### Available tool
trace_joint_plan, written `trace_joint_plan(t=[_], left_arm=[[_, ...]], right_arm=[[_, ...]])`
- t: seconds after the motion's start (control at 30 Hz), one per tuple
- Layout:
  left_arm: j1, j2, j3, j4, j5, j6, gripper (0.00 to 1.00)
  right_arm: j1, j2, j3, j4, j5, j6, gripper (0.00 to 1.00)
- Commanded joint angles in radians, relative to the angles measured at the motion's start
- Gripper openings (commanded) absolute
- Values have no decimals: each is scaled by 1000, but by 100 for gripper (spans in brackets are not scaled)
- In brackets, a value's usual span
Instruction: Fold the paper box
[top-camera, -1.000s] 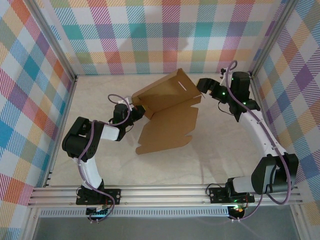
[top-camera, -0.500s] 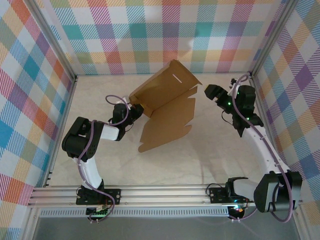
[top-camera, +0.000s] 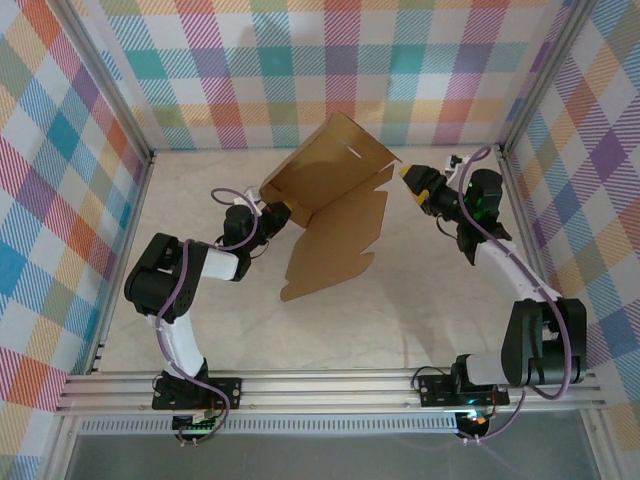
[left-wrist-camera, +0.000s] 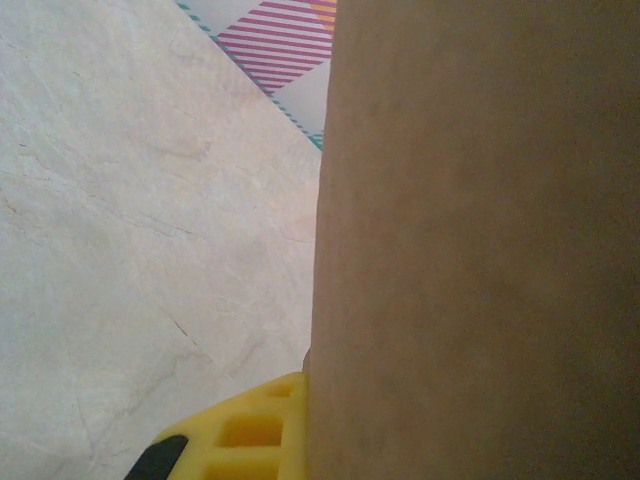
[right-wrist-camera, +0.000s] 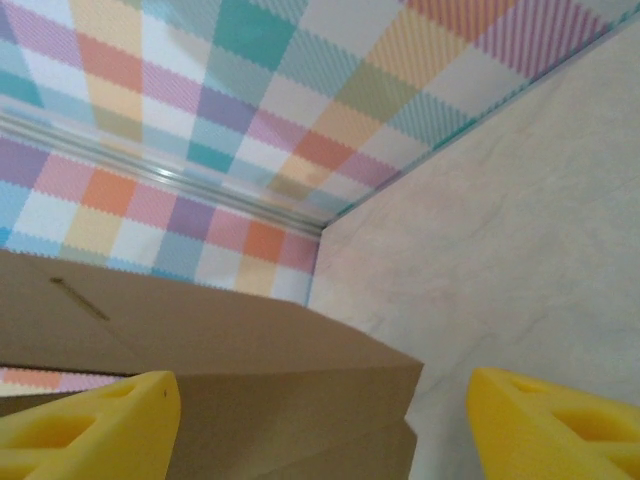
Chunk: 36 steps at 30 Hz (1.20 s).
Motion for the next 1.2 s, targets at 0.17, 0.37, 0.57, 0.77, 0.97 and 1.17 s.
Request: trace_joint_plan(t=[0.17, 0.37, 0.57, 0.77, 0.97, 1.17], left_arm=[[12, 10, 18, 47, 0, -4, 0], [12, -7, 12, -4, -33, 39, 0], [12, -26, -1, -29, -87, 57, 0], [12, -50, -13, -51, -137, 80, 0], [5, -63, -26, -51, -151, 114, 0], [1, -69, -24, -49, -142, 126, 0]], right_arm=[[67, 57, 63, 141, -156, 45, 74], [75, 25, 38, 121, -146, 24, 73], [75, -90, -8, -58, -3, -96, 67], [93, -158, -30, -136, 80, -159, 66], [152, -113, 52, -234, 176, -216, 64], [162, -39, 107, -256, 256, -178, 50]])
